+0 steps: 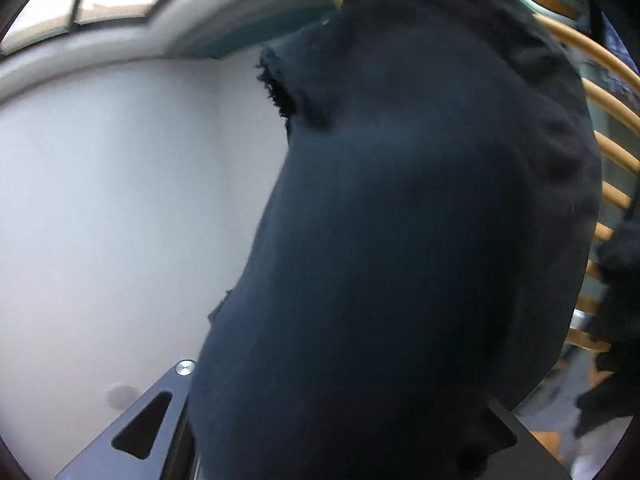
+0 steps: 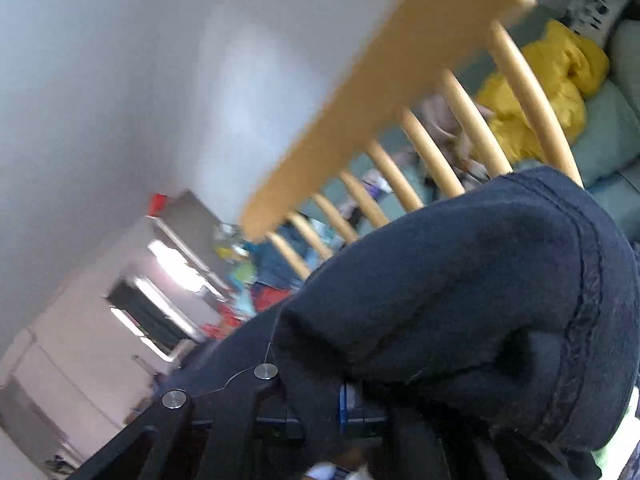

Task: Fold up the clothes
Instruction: 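Carry the folded garment with both grippers over to the wooden chair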

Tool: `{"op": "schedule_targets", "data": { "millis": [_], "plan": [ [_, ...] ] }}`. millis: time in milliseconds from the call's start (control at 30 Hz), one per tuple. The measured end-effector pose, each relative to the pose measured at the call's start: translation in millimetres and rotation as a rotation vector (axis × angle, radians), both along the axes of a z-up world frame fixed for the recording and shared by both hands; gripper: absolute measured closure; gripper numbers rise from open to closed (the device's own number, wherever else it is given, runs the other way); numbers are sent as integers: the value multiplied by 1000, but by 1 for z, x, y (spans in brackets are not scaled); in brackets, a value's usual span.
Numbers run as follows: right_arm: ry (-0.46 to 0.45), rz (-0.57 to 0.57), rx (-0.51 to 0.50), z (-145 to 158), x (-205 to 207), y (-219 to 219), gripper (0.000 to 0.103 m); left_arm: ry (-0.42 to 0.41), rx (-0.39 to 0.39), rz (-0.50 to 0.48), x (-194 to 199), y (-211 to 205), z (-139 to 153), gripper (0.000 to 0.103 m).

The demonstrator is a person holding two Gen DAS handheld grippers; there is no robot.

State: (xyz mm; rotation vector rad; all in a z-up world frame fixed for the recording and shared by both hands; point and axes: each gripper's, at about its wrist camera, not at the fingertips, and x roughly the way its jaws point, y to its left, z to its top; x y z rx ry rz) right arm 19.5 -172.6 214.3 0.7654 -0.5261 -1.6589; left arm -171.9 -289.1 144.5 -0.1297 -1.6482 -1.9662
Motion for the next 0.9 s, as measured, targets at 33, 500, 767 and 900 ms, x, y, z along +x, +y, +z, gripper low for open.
{"op": "schedule_targets", "data": {
  "millis": [33,500,767,900],
  "plan": [
    [-22,-11,36,-13,-1,-6,96,-43,7,1,-6,-2,-10,88],
    [-167,45,378,-120,30,-9,95,-533,421,-100,50,-31,-49,88],
    [-186,40,446,-120,33,-7,95,-867,618,-168,92,-51,-61,86],
    [-197,35,472,-125,36,-9,94,-943,686,-172,81,-43,-65,79]
  ]
}}
